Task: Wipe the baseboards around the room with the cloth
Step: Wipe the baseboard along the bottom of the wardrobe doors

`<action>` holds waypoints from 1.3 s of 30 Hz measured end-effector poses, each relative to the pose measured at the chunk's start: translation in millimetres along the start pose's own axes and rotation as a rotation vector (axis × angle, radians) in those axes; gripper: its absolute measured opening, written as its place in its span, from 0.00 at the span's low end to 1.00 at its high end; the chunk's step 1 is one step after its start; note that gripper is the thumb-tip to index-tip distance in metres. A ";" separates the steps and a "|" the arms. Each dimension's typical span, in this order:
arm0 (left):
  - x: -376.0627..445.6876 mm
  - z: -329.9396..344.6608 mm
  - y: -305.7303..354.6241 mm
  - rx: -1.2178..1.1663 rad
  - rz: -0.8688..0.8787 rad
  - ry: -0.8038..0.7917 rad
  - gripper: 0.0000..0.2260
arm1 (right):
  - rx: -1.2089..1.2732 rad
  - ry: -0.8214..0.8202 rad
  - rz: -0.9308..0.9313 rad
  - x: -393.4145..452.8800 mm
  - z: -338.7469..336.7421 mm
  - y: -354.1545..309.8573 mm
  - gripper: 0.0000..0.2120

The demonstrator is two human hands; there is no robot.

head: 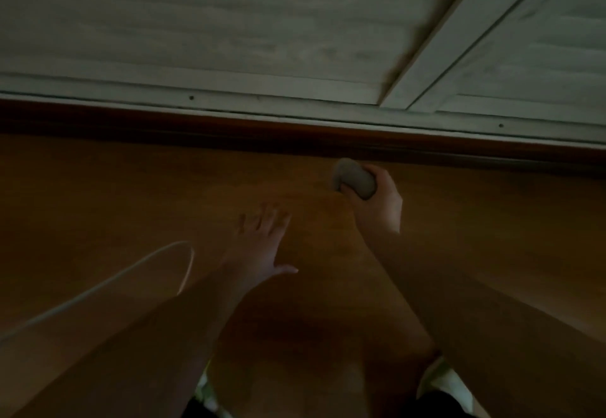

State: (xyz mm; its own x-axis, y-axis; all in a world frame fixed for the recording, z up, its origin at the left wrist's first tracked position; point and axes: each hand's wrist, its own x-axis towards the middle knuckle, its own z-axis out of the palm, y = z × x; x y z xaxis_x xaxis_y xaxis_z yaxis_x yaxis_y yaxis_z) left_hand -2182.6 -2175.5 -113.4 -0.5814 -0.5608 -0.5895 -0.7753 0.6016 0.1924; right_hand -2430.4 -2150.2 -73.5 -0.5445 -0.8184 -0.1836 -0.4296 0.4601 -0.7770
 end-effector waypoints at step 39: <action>122.9 18.7 33.2 0.271 0.180 0.147 0.47 | -0.145 0.206 0.005 84.2 -44.0 150.0 0.23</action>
State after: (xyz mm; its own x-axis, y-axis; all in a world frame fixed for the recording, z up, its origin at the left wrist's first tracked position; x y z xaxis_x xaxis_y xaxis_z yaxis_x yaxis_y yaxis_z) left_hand -2275.2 -2213.7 -194.1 -0.7477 -0.4959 -0.4416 -0.5747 0.8165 0.0562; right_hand -2572.4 -2135.0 -179.0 -0.6756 -0.7356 -0.0494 -0.5172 0.5205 -0.6794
